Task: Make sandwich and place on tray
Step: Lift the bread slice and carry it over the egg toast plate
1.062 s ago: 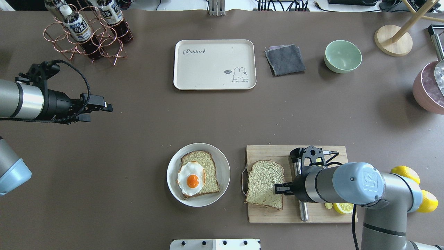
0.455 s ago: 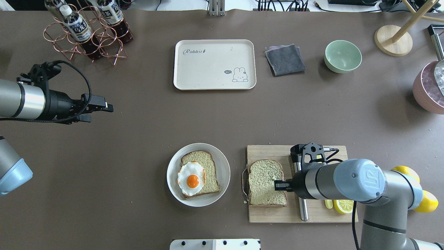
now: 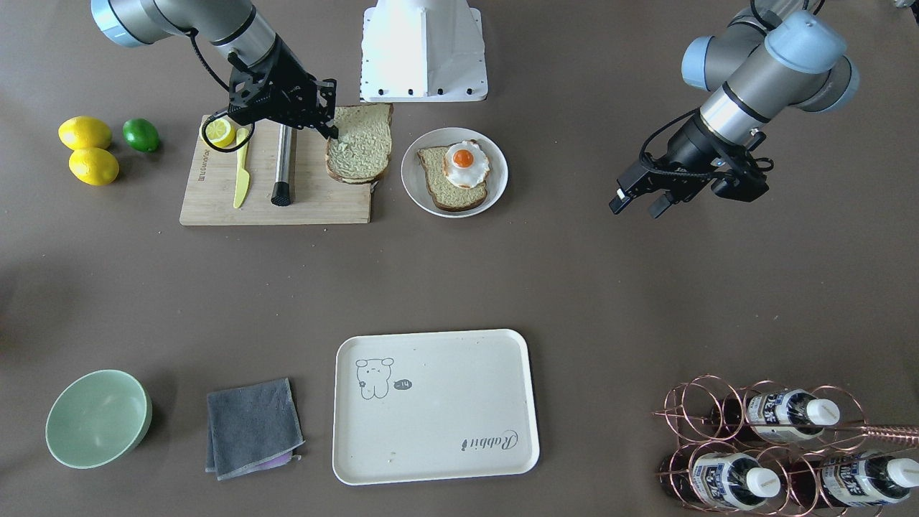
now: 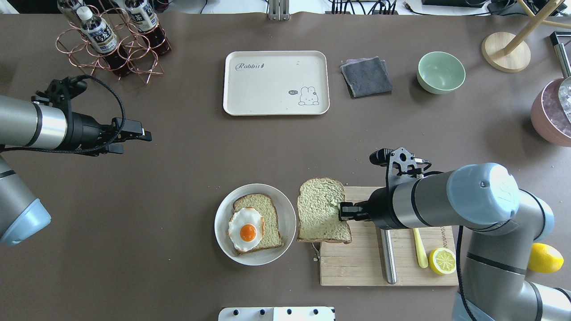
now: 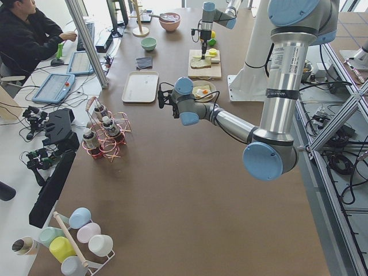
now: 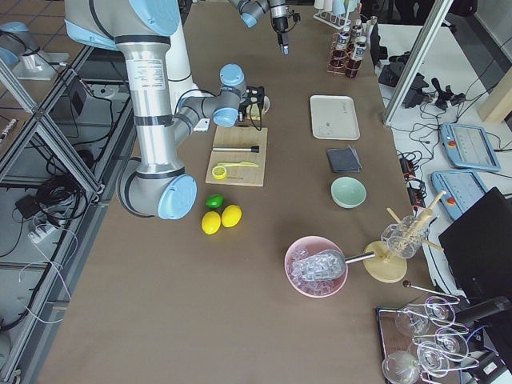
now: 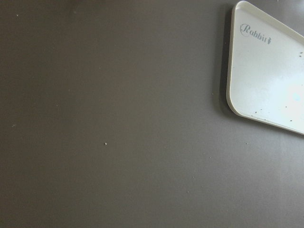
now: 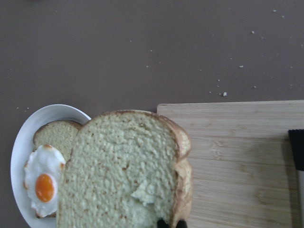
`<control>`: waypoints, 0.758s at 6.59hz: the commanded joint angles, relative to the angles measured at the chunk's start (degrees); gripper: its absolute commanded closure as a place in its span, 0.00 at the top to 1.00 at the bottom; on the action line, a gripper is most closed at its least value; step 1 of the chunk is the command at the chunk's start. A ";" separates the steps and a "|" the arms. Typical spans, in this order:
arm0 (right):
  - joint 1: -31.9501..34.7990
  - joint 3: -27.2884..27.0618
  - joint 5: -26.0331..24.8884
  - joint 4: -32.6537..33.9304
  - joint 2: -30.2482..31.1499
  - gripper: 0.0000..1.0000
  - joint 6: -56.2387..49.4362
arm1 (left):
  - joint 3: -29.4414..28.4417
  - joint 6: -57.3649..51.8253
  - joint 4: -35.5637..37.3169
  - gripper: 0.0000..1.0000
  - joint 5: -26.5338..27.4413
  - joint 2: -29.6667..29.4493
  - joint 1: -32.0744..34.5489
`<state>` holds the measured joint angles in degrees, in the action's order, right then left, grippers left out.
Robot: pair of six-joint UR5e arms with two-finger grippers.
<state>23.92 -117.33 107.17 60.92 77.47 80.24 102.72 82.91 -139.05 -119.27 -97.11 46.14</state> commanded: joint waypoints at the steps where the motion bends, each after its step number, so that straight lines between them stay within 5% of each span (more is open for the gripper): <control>1: -1.06 4.72 -0.37 0.43 -7.40 0.00 0.00 | -0.59 0.06 -0.17 0.97 0.00 -0.01 0.00; 5: -2.56 11.33 -3.54 7.37 -17.97 0.00 -1.74 | -0.68 0.06 -0.35 0.97 0.00 0.34 -0.09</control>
<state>21.83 -107.11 104.49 67.69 60.68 79.21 102.07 82.97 -139.36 -119.26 -96.76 46.06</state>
